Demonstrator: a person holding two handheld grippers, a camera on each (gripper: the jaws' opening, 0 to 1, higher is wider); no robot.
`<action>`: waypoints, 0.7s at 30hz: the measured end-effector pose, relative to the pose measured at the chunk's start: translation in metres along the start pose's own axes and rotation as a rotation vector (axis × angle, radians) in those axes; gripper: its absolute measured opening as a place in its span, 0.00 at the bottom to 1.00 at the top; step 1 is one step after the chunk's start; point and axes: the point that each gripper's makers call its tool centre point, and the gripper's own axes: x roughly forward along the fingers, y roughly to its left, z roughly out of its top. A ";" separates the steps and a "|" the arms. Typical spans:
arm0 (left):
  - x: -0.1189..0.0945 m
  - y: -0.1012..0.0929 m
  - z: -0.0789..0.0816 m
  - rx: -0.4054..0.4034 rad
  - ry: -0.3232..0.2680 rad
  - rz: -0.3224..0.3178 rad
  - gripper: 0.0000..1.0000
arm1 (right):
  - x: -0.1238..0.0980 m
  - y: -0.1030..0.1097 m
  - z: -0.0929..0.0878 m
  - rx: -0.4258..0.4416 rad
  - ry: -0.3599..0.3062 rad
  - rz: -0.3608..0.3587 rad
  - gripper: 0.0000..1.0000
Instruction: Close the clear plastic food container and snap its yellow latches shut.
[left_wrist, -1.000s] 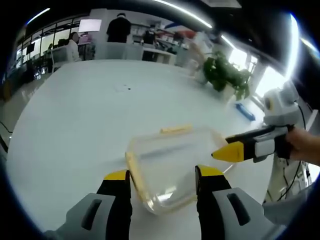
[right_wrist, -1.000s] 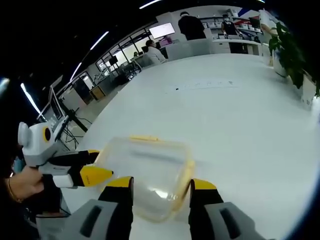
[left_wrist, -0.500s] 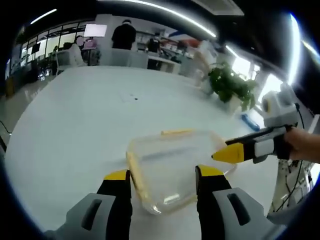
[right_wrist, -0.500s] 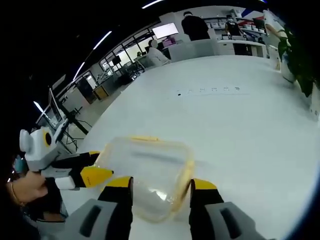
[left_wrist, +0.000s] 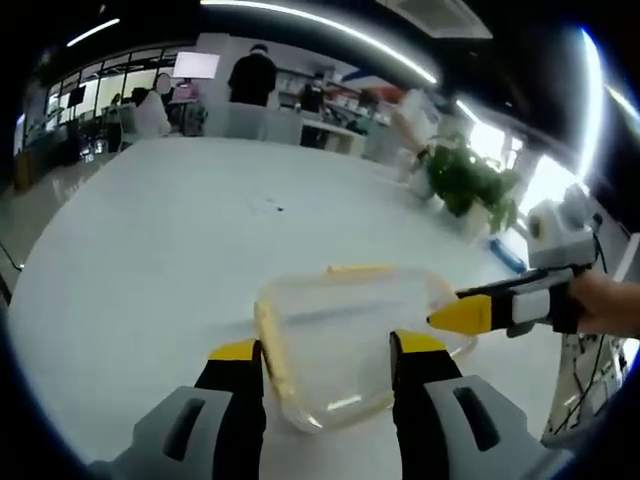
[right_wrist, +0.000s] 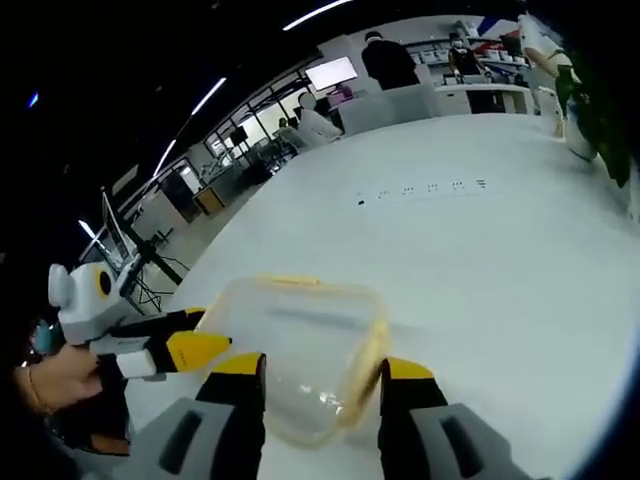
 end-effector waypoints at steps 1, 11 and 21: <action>0.000 0.000 0.000 -0.005 0.000 0.000 0.49 | 0.000 0.000 0.000 0.002 0.002 -0.001 0.43; 0.001 0.001 -0.001 -0.043 0.021 -0.021 0.50 | -0.001 0.000 0.001 0.002 -0.022 -0.002 0.45; -0.003 0.004 0.001 -0.030 0.035 -0.038 0.54 | -0.007 -0.010 0.002 0.010 -0.040 -0.012 0.51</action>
